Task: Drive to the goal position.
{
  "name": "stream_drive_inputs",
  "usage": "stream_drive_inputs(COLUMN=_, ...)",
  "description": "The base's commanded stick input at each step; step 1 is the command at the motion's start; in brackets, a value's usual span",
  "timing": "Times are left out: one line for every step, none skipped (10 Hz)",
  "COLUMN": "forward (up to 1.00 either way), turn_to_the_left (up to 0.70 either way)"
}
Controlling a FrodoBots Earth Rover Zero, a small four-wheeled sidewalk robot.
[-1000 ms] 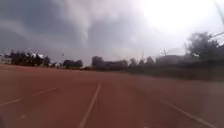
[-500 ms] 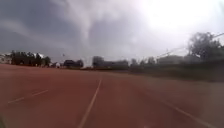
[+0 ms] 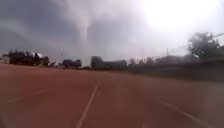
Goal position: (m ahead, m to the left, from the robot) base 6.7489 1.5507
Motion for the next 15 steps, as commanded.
stream_drive_inputs(forward=0.70, turn_to_the_left=-0.35)
stream_drive_inputs(forward=0.70, turn_to_the_left=0.00)
stream_drive_inputs(forward=0.70, turn_to_the_left=0.00)
stream_drive_inputs(forward=0.70, turn_to_the_left=0.00)
stream_drive_inputs(forward=0.70, turn_to_the_left=0.00)
stream_drive_inputs(forward=0.70, turn_to_the_left=0.00)
stream_drive_inputs(forward=0.70, turn_to_the_left=0.00)
stream_drive_inputs(forward=0.70, turn_to_the_left=0.00)
stream_drive_inputs(forward=0.70, turn_to_the_left=0.00)
stream_drive_inputs(forward=0.70, turn_to_the_left=0.00)
stream_drive_inputs(forward=0.70, turn_to_the_left=0.00)
stream_drive_inputs(forward=0.70, turn_to_the_left=0.00)
stream_drive_inputs(forward=0.70, turn_to_the_left=0.00)
stream_drive_inputs(forward=0.70, turn_to_the_left=0.00)
stream_drive_inputs(forward=0.70, turn_to_the_left=0.00)
